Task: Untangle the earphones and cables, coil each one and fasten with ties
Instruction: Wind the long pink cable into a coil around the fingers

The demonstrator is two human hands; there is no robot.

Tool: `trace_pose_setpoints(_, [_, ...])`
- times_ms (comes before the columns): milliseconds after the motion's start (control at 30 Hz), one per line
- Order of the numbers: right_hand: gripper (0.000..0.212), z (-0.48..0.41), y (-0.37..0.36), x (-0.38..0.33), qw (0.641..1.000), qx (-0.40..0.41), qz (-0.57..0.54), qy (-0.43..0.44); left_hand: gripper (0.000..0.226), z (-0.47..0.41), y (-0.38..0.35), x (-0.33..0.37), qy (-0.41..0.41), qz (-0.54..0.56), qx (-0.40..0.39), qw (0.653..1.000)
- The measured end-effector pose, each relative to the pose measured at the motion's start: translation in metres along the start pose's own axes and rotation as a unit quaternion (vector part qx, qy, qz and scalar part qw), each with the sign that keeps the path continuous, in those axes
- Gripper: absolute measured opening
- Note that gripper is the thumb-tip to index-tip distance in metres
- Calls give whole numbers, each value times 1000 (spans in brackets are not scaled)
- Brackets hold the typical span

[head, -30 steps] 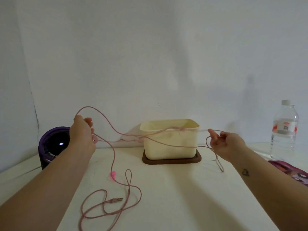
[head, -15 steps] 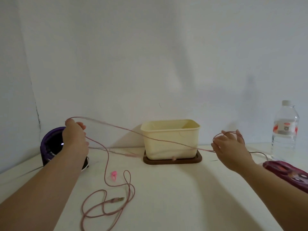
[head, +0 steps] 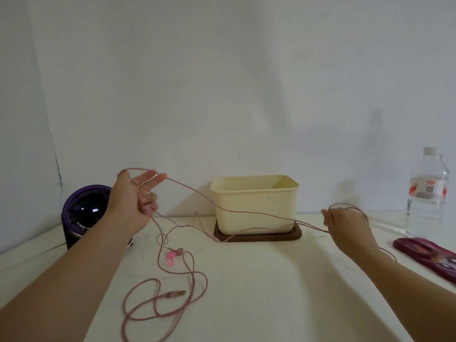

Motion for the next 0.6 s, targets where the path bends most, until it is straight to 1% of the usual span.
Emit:
trace_pose_setpoints(33, [47, -1, 7, -4, 991, 52, -122, -35, 53, 1, -3, 0, -3, -6, -14, 1000])
trace_pose_setpoints(67, [44, -5, 13, -8, 969, 85, -220, -69, 54, 2, -6, 0, -4, -12, -25, 1000])
trace_pose_setpoints(100, [42, -8, 20, -14, 947, 101, -290, -99, 53, 4, -9, -1, -5, -21, -34, 999])
trace_pose_setpoints(133, [42, -12, 25, -20, 928, 107, -339, -110, 53, 6, -12, -1, -7, -31, -42, 999])
trace_pose_setpoints(167, [43, -17, 31, -25, 918, 103, -368, -107, 52, 8, -16, -1, -10, -41, -52, 998])
trace_pose_setpoints(200, [44, -21, 35, -30, 918, 82, -377, -95, 52, 10, -21, -2, -12, -50, -64, 997])
trace_pose_setpoints(267, [47, -25, 42, -43, 933, -7, -357, -49, 53, 13, -30, -2, -19, -62, -89, 994])
trace_pose_setpoints(300, [48, -26, 41, -49, 939, -74, -334, -25, 53, 15, -34, -2, -22, -65, -101, 993])
trace_pose_setpoints(333, [49, -24, 41, -55, 947, -149, -284, -6, 53, 17, -38, -2, -26, -68, -112, 991])
trace_pose_setpoints(367, [48, -20, 40, -59, 950, -226, -217, 11, 53, 20, -42, -2, -30, -72, -121, 990])
trace_pose_setpoints(400, [44, -15, 37, -62, 945, -297, -137, 27, 53, 22, -45, -1, -32, -76, -129, 988])
trace_pose_setpoints(433, [37, -11, 35, -64, 934, -352, -45, 45, 53, 24, -49, -1, -34, -79, -136, 987])
trace_pose_setpoints(467, [30, -6, 33, -67, 921, -380, 44, 70, 53, 26, -53, -1, -36, -80, -142, 986])
trace_pose_setpoints(500, [27, -3, 33, -72, 917, -370, 109, 101, 53, 28, -56, -1, -37, -81, -148, 985])
trace_pose_setpoints(533, [27, -1, 35, -82, 928, -324, 125, 133, 53, 30, -60, -1, -39, -80, -154, 984])
trace_pose_setpoints(567, [27, 1, 41, -94, 948, -261, 87, 158, 52, 32, -64, -1, -40, -79, -162, 983])
trace_pose_setpoints(600, [26, 3, 48, -110, 964, -198, 9, 175, 52, 35, -68, -1, -41, -77, -169, 982])
Point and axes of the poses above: each hand's wrist, its own z-axis away from the middle knuckle, its own y-axis out of the back of the hand, x = y × z, the point moved 3 cm from there along -z, towards the middle knuckle, and after that the axes turned 6 degrees about y, right-handed, at the moved point
